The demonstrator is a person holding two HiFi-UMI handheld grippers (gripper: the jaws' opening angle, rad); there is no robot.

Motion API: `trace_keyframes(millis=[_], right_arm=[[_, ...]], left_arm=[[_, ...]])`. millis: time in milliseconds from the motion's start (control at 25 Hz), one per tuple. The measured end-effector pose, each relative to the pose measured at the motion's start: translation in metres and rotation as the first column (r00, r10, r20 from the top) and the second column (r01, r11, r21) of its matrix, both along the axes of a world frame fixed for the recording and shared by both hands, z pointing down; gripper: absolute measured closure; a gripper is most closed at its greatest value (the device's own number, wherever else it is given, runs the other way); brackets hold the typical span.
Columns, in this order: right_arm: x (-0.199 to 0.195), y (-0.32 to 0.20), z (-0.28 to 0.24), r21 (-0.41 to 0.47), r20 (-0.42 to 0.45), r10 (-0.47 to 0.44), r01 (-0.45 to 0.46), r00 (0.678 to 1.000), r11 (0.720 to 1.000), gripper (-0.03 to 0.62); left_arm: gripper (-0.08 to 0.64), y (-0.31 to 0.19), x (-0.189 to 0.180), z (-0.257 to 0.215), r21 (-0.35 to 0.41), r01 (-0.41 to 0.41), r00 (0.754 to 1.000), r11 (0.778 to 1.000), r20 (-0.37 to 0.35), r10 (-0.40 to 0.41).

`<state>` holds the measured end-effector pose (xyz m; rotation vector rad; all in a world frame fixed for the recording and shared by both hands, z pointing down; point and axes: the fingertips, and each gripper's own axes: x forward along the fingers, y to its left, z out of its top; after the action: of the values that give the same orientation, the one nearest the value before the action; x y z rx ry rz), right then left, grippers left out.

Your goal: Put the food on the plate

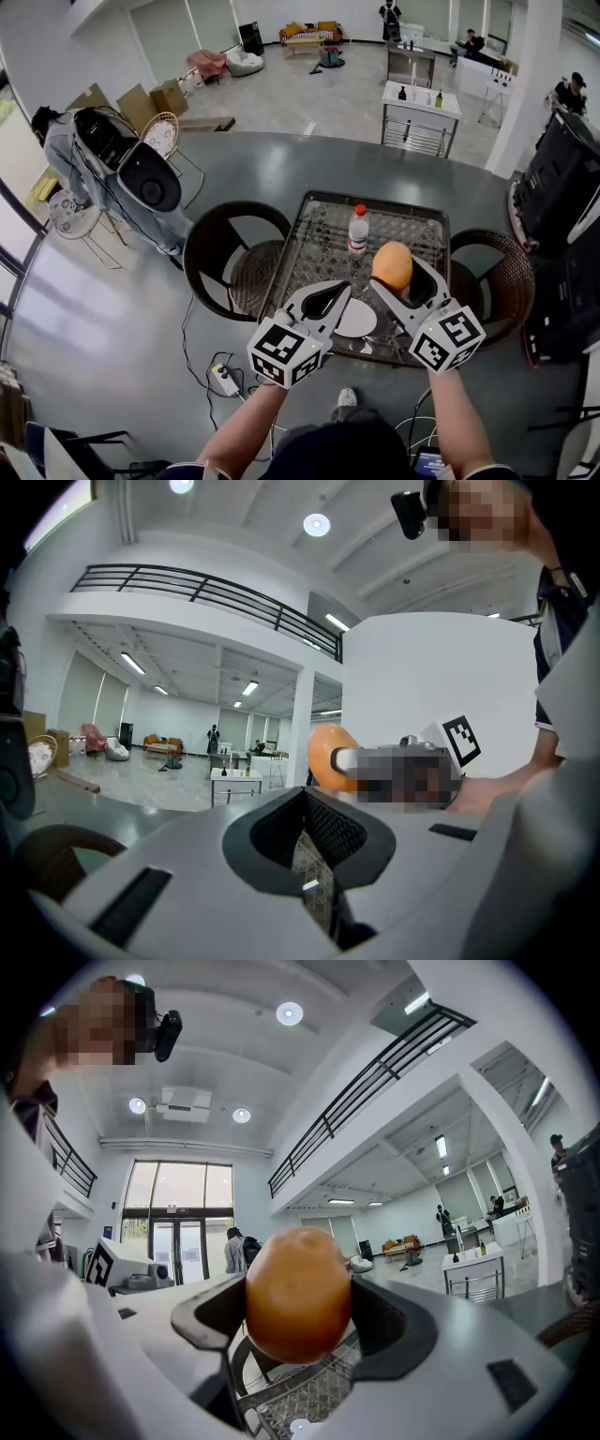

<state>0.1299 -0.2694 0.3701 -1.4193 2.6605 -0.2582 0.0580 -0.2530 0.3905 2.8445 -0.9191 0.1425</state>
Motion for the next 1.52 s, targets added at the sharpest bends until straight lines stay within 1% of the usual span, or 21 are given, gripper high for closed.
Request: trace_keyframes(millis=[200, 320, 480, 640, 880, 1120, 1320, 1520], right_arm=[[0.0, -0.011, 0.022, -0.032, -0.043, -0.008, 0.007, 0.999, 0.999, 0.252], [0.001, -0.019, 0.043, -0.074, -0.077, -0.013, 0.007, 0.997, 0.997, 0.252], [-0.008, -0.03, 0.082, -0.141, -0.161, -0.035, 0.012, 0.986, 0.99, 0.252], [-0.02, -0.035, 0.129, -0.224, -0.252, -0.079, 0.021, 0.965, 0.974, 0.252], [-0.026, -0.036, 0.201, -0.348, -0.34, -0.157, 0.031, 0.927, 0.937, 0.252], [-0.032, -0.031, 0.263, -0.445, -0.413, -0.243, 0.038, 0.878, 0.895, 0.252], [-0.041, -0.025, 0.299, -0.511, -0.453, -0.31, 0.042, 0.836, 0.859, 0.252], [-0.05, -0.02, 0.331, -0.575, -0.49, -0.389, 0.046, 0.78, 0.817, 0.252]], left_arm=[[0.552, -0.009, -0.002, 0.02, -0.016, 0.021, 0.999, 1.0, 0.027, -0.02], [0.551, -0.013, -0.005, 0.035, -0.033, 0.037, 0.998, 0.999, 0.047, -0.036], [0.551, -0.021, -0.015, 0.059, -0.058, 0.056, 0.996, 0.997, 0.072, -0.052], [0.552, -0.023, -0.024, 0.084, -0.091, 0.067, 0.993, 0.994, 0.099, -0.058], [0.551, -0.021, -0.027, 0.121, -0.149, 0.081, 0.989, 0.986, 0.136, -0.061], [0.551, -0.022, -0.027, 0.153, -0.201, 0.105, 0.984, 0.974, 0.162, -0.073], [0.551, -0.018, -0.026, 0.179, -0.261, 0.123, 0.981, 0.957, 0.18, -0.077], [0.551, -0.015, -0.027, 0.2, -0.31, 0.139, 0.978, 0.941, 0.193, -0.08]])
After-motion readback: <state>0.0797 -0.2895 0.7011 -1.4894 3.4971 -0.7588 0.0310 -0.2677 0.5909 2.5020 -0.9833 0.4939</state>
